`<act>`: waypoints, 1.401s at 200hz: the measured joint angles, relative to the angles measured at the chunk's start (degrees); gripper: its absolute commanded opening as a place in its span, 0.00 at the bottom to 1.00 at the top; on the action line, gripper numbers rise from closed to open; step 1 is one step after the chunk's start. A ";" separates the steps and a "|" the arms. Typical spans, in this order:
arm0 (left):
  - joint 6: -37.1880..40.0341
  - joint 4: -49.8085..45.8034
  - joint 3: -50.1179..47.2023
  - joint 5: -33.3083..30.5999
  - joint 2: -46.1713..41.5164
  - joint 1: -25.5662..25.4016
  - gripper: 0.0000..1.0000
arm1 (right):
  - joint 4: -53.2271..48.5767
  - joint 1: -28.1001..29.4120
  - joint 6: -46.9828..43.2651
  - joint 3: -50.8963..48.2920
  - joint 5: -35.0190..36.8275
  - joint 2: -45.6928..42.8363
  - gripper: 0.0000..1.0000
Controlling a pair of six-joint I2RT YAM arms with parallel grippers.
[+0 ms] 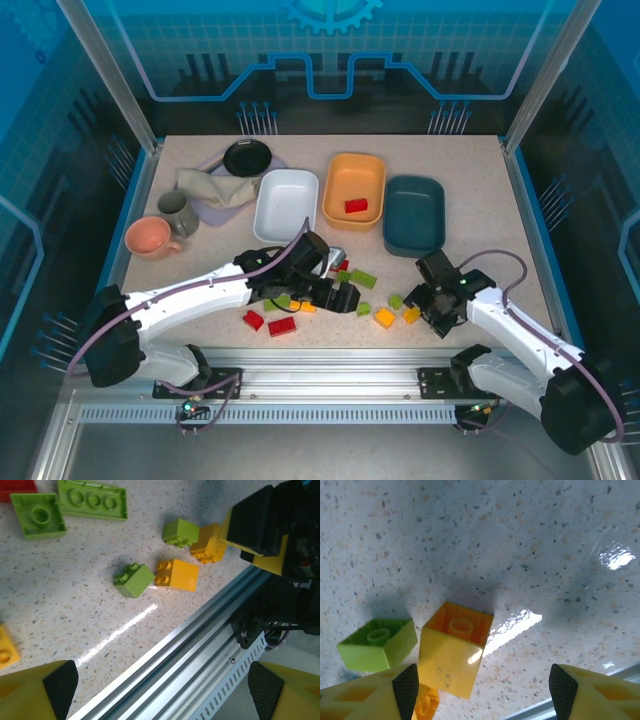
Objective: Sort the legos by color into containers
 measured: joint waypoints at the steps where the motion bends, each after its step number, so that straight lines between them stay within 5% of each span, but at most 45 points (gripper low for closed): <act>1: 0.04 0.09 0.02 0.00 0.09 -0.11 0.92 | 0.07 -0.07 0.13 -0.04 -0.02 0.07 0.72; 31: 0.17 0.55 0.44 -0.02 0.33 -0.96 0.92 | 3.65 -1.84 1.64 -0.42 -1.62 3.30 0.68; 95: 0.07 0.55 0.44 -0.33 0.31 -1.05 0.91 | 7.89 -2.14 3.50 -1.03 -4.07 6.43 0.21; 123: -0.31 0.39 0.50 -1.64 0.17 -1.07 0.91 | 4.48 -2.14 1.16 2.14 -1.81 6.27 0.18; 176: -4.07 -0.72 5.29 -5.11 -2.16 4.28 0.90 | -1.09 -4.46 -16.11 30.86 5.88 16.85 0.19; 235: -11.87 -6.60 6.51 -10.34 -2.93 12.92 0.89 | -0.92 -14.97 -30.86 53.48 3.65 48.87 0.28; 255: -14.23 -10.29 5.29 -11.91 -4.90 13.46 0.88 | -2.29 -16.13 -33.88 59.69 1.77 58.01 0.40; 280: -17.22 -16.39 2.29 -13.88 -8.24 13.51 0.89 | -3.34 -16.22 -36.46 63.34 0.42 63.45 0.69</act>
